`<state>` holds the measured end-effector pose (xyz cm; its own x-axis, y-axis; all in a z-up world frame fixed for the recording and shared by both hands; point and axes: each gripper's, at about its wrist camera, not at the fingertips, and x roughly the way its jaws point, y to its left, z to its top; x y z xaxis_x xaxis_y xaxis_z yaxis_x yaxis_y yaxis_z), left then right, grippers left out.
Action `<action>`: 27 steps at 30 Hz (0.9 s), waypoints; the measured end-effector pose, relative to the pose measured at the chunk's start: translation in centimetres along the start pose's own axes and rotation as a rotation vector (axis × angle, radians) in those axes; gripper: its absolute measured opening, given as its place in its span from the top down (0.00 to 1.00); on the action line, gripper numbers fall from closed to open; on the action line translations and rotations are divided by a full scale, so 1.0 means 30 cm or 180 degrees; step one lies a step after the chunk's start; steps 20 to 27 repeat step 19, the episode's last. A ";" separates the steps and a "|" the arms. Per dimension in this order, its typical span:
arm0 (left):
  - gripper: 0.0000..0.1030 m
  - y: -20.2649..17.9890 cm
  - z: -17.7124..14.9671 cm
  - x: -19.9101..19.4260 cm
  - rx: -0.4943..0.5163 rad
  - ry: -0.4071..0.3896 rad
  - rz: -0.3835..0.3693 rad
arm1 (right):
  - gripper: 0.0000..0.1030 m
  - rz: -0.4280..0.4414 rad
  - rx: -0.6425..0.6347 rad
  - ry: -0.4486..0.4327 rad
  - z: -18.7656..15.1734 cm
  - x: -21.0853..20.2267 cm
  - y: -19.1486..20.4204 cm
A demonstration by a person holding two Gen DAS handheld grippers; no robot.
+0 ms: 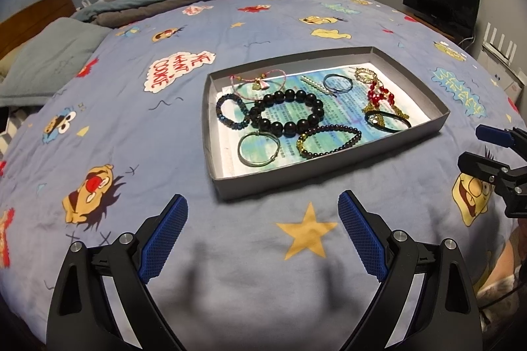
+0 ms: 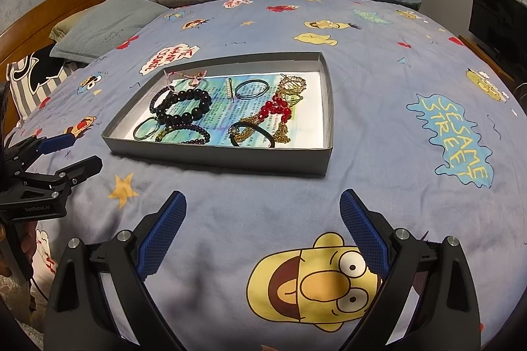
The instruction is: Organize jewelry
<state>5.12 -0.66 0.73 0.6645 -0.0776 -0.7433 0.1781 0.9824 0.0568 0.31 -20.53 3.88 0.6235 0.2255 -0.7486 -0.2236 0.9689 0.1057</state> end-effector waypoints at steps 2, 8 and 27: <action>0.10 -0.001 -0.002 0.000 0.0051 -0.0043 0.0060 | 0.10 0.0001 0.0002 -0.0002 0.004 0.000 -0.001; 0.10 0.012 0.000 0.011 0.0040 -0.0030 0.0069 | 0.10 0.0001 0.0009 0.0010 0.002 0.005 -0.001; 0.10 0.017 0.005 0.012 -0.0008 0.0026 0.0056 | 0.10 -0.0004 0.0006 0.0028 -0.001 0.007 0.001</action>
